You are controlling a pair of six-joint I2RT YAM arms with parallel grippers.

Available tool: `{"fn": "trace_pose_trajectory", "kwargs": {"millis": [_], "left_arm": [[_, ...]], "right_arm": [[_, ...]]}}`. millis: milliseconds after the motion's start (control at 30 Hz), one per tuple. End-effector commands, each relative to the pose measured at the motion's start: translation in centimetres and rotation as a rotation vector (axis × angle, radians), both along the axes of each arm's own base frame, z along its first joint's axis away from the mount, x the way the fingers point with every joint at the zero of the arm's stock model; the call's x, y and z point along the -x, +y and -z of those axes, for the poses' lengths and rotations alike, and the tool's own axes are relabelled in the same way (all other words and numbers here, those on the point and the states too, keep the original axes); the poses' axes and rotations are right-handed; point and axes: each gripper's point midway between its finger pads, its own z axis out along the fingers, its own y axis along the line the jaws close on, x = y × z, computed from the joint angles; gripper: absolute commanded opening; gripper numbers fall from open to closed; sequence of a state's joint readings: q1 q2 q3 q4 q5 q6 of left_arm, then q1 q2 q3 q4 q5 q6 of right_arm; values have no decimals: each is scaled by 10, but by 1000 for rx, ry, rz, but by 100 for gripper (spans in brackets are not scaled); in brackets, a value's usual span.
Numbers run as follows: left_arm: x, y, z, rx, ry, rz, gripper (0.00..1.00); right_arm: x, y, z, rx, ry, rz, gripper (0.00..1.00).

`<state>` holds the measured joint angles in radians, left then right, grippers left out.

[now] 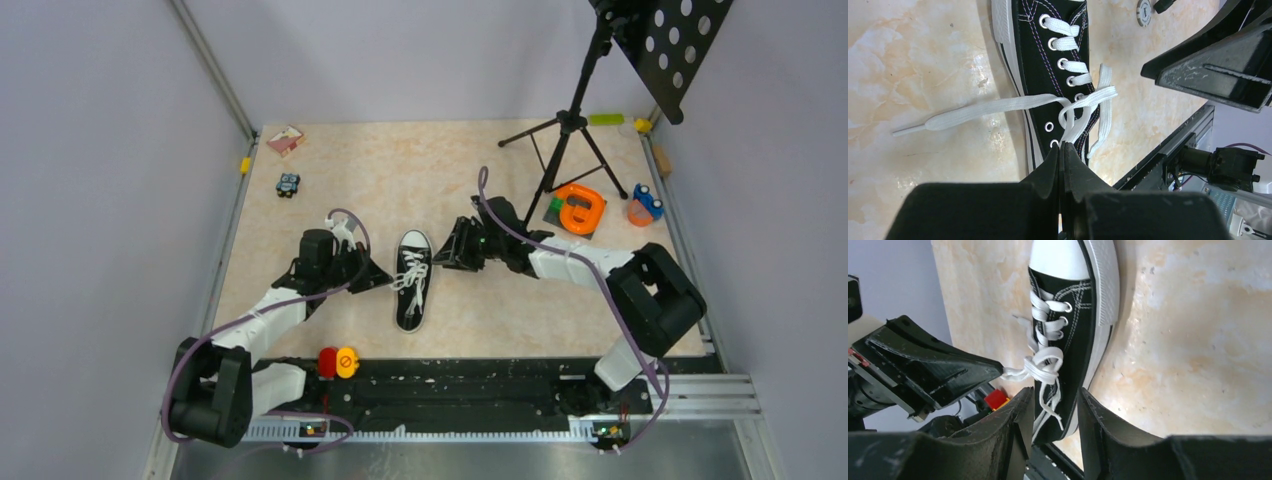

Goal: Tie the shoes
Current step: Tie the shoelace on the shoe.

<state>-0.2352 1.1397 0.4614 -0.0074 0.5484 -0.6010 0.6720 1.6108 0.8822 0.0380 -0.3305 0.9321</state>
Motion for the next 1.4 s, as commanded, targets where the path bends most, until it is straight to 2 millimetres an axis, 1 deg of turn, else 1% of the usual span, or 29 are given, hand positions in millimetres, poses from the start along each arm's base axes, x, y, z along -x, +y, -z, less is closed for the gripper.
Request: {"fn": "trace_pose_trajectory", "kwargs": {"millis": [0, 100, 167, 267, 367, 533, 667, 767, 833, 900, 933, 1000, 1033, 1200, 1367], "left_arm": [[-10, -2, -11, 10, -50, 1, 0], [-10, -2, -12, 8, -50, 2, 0], [-10, -2, -11, 6, -49, 5, 0], [-10, -3, -11, 8, -47, 7, 0], [-10, -3, -11, 9, -46, 7, 0], [-10, -3, -10, 9, -45, 9, 0], [-9, -3, -10, 9, -43, 10, 0], [-8, -3, -9, 8, -41, 11, 0], [-8, -3, -9, 9, -42, 10, 0], [-8, -3, -9, 9, -43, 9, 0], [-9, -3, -10, 8, -45, 9, 0], [-9, -3, -10, 8, -45, 8, 0], [-9, -3, -10, 8, -46, 8, 0], [-12, -2, -17, 1, -64, 2, 0], [-13, 5, -16, -40, -45, -25, 0]], "right_arm": [[-27, 18, -15, -37, -94, 3, 38], [-33, 24, -10, -47, -88, 0, 38], [-35, 29, -8, -50, -77, -8, 40], [-36, 34, -4, -52, -60, -11, 46], [-36, 39, -3, -53, -52, -15, 49], [-30, 50, 2, -68, -34, -43, 49], [-27, 56, 5, -71, -24, -57, 46], [-28, 59, 4, -79, -26, -61, 40], [-29, 58, 4, -77, -30, -55, 33], [-30, 57, 3, -73, -32, -45, 23], [-30, 56, 3, -72, -33, -40, 15], [-31, 54, 3, -70, -35, -27, 3], [-31, 53, 4, -69, -34, -20, 0], [-33, 44, 1, -65, -51, 31, 0], [-36, 30, 1, -43, -67, 86, 0]]}}
